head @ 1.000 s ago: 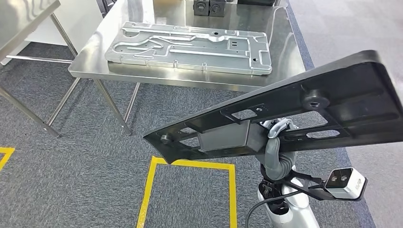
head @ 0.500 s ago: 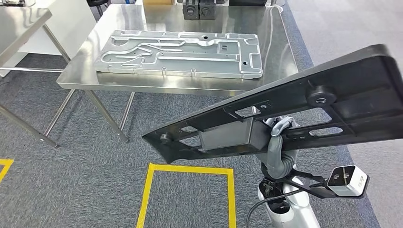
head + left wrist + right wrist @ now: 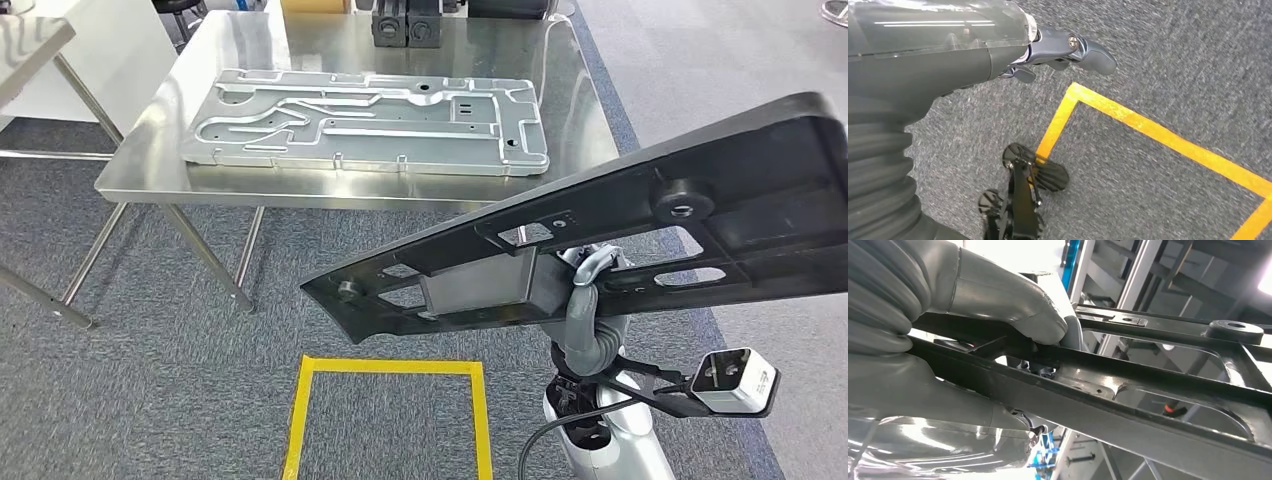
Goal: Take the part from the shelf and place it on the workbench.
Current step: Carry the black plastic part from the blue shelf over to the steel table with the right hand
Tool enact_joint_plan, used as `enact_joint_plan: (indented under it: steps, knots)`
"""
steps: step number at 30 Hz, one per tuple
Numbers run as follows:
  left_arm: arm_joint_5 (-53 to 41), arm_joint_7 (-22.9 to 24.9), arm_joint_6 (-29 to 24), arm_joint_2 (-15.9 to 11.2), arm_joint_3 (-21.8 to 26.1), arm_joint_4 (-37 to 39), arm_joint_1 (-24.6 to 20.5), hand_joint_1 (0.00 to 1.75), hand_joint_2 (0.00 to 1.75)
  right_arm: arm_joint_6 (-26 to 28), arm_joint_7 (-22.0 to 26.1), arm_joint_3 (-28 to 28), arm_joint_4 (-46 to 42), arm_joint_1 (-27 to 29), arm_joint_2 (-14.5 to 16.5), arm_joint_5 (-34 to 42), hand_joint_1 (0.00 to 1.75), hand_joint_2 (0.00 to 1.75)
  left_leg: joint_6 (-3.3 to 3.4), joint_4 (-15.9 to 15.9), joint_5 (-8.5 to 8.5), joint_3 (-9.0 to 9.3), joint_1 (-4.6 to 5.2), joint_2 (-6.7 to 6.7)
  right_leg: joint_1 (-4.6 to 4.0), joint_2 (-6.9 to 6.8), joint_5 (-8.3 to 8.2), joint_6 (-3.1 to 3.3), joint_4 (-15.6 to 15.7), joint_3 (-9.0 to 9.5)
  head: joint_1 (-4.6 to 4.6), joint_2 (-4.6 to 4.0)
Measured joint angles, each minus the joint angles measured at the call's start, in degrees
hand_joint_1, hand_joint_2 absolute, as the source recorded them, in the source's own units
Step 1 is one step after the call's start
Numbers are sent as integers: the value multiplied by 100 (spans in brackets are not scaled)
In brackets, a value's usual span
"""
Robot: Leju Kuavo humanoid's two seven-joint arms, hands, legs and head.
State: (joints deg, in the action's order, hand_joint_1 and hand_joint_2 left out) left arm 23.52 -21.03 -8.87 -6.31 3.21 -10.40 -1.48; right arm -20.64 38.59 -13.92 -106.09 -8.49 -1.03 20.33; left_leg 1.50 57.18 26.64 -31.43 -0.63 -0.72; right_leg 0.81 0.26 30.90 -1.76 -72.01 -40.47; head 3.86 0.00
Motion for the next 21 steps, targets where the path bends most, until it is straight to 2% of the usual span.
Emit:
enact_joint_plan:
  steps: [1,2,3,4,8,9,10,12,13,14,15,17,18,19,21]
  knots:
    - [0,2,-2,2,0,0,0,0,175,21,2,13,0,1,0,-10,175,175,-18,2,47,62,-1,-10,7,-31,-281,4,366,120,-1,0]
    - [0,3,-4,4,1,0,-2,0,175,46,4,27,0,2,0,-31,175,175,-47,8,99,117,10,-19,0,-67,-495,18,747,270,-1,0]
    - [0,3,-8,5,2,0,-8,0,175,68,7,40,-1,1,1,-59,175,175,-79,18,149,155,21,-24,-9,-90,-620,46,1064,404,-1,0]
    - [0,3,-13,5,6,0,-13,0,175,87,12,49,-2,5,3,-89,175,175,-111,23,188,178,33,-32,-19,-102,-657,77,1253,486,-1,0]
    - [0,-1,-30,4,41,0,-14,0,175,147,72,61,-125,78,31,-231,175,175,-242,70,311,227,15,-66,-29,-55,-559,238,1371,576,1,0]
    - [-1,-2,-33,3,50,0,-11,0,175,162,76,61,-188,99,42,-265,175,175,-272,236,401,167,4,-49,-20,-47,-547,275,1392,610,1,0]
    - [-1,-2,-38,2,61,0,-3,0,175,172,77,61,-245,120,52,-291,175,175,-297,526,534,23,-5,-22,-14,-45,-530,306,1407,645,1,0]
    - [-2,-2,-50,2,88,0,12,0,175,176,77,61,-326,171,62,-315,175,175,-333,1337,820,-437,-8,11,-23,-30,-477,341,1410,697,1,0]
    - [-2,-1,-55,3,102,0,24,0,175,175,77,61,-351,202,63,-319,175,175,-342,1643,864,-649,-9,14,-29,-15,-445,345,1410,731,1,0]
    - [-2,1,-58,4,114,0,38,0,175,175,78,61,-369,229,63,-321,175,175,-342,1751,787,-773,-9,15,-33,5,-411,344,1409,775,1,0]
    - [-2,2,-60,5,123,0,50,0,175,175,78,61,-384,248,63,-322,175,175,-332,1626,591,-788,-9,15,-36,25,-373,339,1408,830,1,0]
    - [-1,2,-64,2,134,1,66,0,175,175,78,61,-414,262,64,-329,175,175,-281,887,46,-567,-4,24,-42,55,-291,318,1408,944,1,0]
    - [-1,2,-68,-1,137,1,70,0,175,175,78,61,-429,262,64,-333,175,175,-249,528,-126,-431,8,32,-52,68,-252,296,1400,982,1,0]
    - [-2,2,-71,-4,139,2,66,0,175,175,78,61,-444,266,66,-337,175,175,-216,295,-209,-345,22,39,-58,75,-223,268,1397,1000,1,0]
    - [-2,2,-74,-10,140,2,55,0,175,175,77,61,-463,276,71,-343,175,175,-160,168,-173,-294,52,47,-64,85,-191,205,1401,1004,1,0]
